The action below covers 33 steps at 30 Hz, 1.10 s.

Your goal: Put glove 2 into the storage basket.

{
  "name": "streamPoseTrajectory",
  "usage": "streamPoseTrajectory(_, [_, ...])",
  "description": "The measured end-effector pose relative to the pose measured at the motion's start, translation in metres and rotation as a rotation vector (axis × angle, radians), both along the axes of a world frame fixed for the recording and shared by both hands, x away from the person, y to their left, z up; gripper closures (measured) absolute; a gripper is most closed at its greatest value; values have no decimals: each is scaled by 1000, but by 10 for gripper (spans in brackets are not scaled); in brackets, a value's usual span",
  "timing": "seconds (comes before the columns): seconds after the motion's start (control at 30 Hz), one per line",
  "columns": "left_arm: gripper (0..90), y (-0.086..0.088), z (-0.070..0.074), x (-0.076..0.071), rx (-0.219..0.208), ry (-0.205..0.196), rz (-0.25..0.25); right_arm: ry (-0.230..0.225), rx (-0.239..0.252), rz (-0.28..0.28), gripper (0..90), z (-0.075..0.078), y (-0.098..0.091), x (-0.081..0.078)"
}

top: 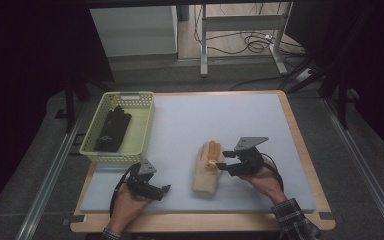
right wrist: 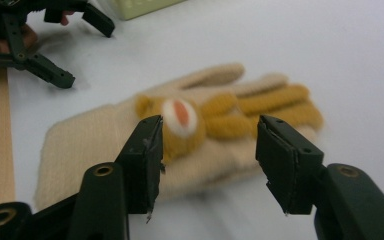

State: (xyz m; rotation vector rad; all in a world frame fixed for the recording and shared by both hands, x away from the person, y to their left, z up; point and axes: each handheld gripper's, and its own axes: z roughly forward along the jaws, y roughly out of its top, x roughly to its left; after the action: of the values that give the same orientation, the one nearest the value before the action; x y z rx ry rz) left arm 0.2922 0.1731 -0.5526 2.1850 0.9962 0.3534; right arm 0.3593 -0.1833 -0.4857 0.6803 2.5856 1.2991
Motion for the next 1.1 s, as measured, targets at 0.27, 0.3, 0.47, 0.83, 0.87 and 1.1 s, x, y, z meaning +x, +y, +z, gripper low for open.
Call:
streamPoseTrajectory(0.27, [2, 0, 0, 0, 0, 0, 0, 37, -45, -56, 835, -23, -17, -28])
streamPoseTrajectory(0.3, [2, 0, 0, 0, 0, 0, 0, 46, -50, -53, 856, -26, -17, -31])
streamPoseTrajectory(0.47, [2, 0, 0, 0, 0, -1, 0, 60, -74, -23, 885, -38, -9, -42])
streamPoseTrajectory(0.83, [2, 0, 0, 0, 0, -1, 0, 59, -97, 22, 883, -46, 24, -46])
streamPoseTrajectory(0.87, [2, 0, 0, 0, 0, -1, 0, 55, -96, 23, 882, -46, 27, -46])
streamPoseTrajectory(1.1, [2, 0, 0, 0, 1, -1, 0, 43, -88, 22, 871, -49, 47, -44])
